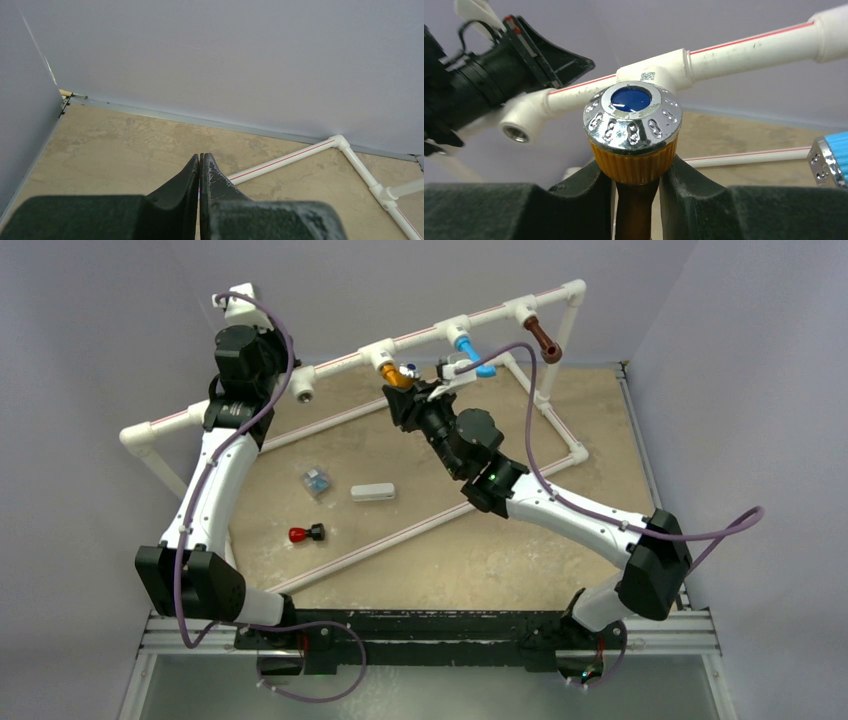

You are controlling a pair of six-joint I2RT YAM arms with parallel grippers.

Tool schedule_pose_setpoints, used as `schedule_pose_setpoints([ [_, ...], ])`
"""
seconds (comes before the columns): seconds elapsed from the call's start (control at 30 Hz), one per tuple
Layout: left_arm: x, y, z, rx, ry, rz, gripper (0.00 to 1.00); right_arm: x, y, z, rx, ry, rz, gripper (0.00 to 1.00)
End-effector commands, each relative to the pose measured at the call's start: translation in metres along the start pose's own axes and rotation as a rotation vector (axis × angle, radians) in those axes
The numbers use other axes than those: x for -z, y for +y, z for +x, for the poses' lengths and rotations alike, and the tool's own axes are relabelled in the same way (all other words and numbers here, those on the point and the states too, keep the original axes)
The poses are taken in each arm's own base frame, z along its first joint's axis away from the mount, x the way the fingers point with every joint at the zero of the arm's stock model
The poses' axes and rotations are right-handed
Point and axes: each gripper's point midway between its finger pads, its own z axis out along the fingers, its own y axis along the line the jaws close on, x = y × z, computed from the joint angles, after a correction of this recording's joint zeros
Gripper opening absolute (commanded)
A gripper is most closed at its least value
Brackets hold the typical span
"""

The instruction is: Install the water faucets

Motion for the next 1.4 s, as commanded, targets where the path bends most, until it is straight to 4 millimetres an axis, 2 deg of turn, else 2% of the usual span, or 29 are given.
schedule_pose_setpoints([
  [0.0,0.008,0.011,0.09,-0.024,0.297,-0.025,0.0,-0.008,-0.014,-0.049,-0.45,-0.114,-0.037,0.0],
  [0.37,0.009,0.011,0.088,-0.025,0.295,-0.026,0.0,0.011,-0.015,-0.044,-1.033,-0.091,-0.116,0.0],
  [0.57,0.009,0.01,0.088,-0.024,0.295,-0.024,0.0,0.02,-0.006,-0.048,-1.243,-0.083,-0.217,0.0],
  [0.67,0.01,0.011,0.087,-0.025,0.29,-0.027,0.0,0.023,0.0,-0.05,-1.279,-0.065,-0.26,0.01],
  [0.7,0.01,0.011,0.086,-0.024,0.289,-0.026,0.0,0.023,0.001,-0.051,-1.264,-0.064,-0.268,0.08],
  [0.8,0.01,0.011,0.085,-0.025,0.286,-0.028,0.0,0.027,0.0,-0.053,-1.219,-0.071,-0.266,0.37],
  [0.9,0.01,0.011,0.086,-0.025,0.287,-0.028,0.0,0.029,-0.003,-0.052,-1.151,-0.07,-0.258,0.59],
  [0.93,0.01,0.01,0.086,-0.025,0.286,-0.026,0.0,0.03,-0.004,-0.051,-1.129,-0.063,-0.255,0.63],
  [1.1,0.01,0.011,0.086,-0.025,0.287,-0.029,0.0,0.035,-0.003,-0.045,-1.023,-0.028,-0.251,0.79],
  [1.37,0.01,0.011,0.086,-0.025,0.288,-0.028,0.0,0.044,-0.021,-0.035,-0.83,-0.001,-0.17,0.84],
])
